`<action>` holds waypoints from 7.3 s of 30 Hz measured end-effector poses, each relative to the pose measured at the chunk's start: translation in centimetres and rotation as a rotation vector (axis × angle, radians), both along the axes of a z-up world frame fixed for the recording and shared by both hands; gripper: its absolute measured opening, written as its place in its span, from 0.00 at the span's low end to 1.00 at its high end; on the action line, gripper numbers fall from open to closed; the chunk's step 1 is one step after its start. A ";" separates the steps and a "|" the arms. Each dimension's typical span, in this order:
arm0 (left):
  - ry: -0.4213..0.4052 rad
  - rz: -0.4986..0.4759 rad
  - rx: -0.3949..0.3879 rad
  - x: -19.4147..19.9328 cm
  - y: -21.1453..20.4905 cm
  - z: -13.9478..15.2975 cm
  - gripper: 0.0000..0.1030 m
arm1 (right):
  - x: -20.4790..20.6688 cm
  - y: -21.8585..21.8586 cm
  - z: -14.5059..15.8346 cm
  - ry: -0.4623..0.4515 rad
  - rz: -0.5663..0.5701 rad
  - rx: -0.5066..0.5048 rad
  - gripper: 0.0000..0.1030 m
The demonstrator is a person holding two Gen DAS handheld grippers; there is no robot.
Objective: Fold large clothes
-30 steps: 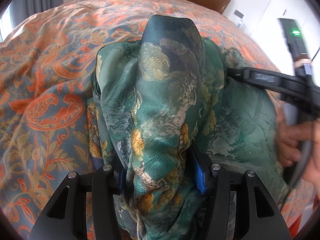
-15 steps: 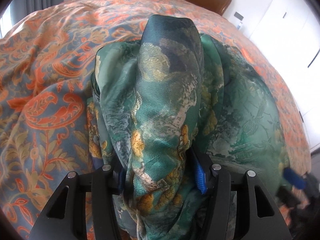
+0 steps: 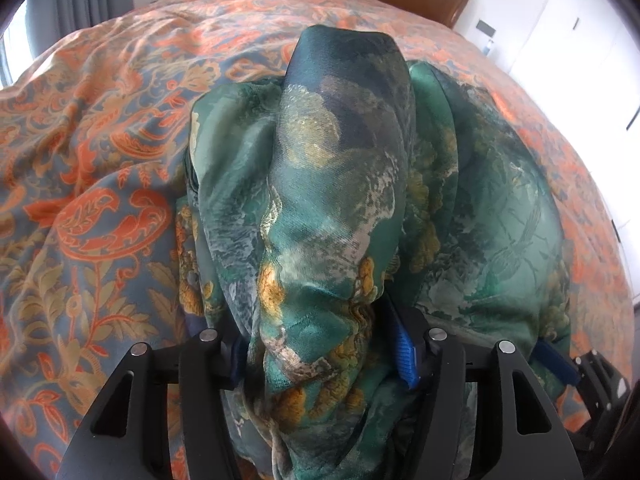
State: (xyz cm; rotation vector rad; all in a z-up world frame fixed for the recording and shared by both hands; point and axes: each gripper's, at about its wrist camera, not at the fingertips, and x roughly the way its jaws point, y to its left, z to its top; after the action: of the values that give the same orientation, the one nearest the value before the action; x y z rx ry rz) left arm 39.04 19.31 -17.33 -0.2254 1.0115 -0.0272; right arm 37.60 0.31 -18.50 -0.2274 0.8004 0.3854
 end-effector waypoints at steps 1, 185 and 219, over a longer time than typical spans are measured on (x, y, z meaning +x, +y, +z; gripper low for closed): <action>-0.010 0.005 -0.008 -0.3 0.1 0.3 0.65 | -0.1 0.0 0.2 -0.010 0.000 -0.006 0.34; -0.592 0.203 0.314 -15.9 -9.3 16.9 1.00 | -2.5 -16.2 14.1 -0.343 -0.218 0.141 0.99; -0.273 0.070 0.207 -25.5 -14.1 15.2 1.00 | -18.5 -13.3 14.6 -0.273 -0.323 -0.040 0.99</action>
State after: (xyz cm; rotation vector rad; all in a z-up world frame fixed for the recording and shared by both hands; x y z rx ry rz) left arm 13.58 5.19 -2.12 -0.0648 0.7274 0.1080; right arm 19.05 -12.98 -3.93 -0.1791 0.5633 0.0317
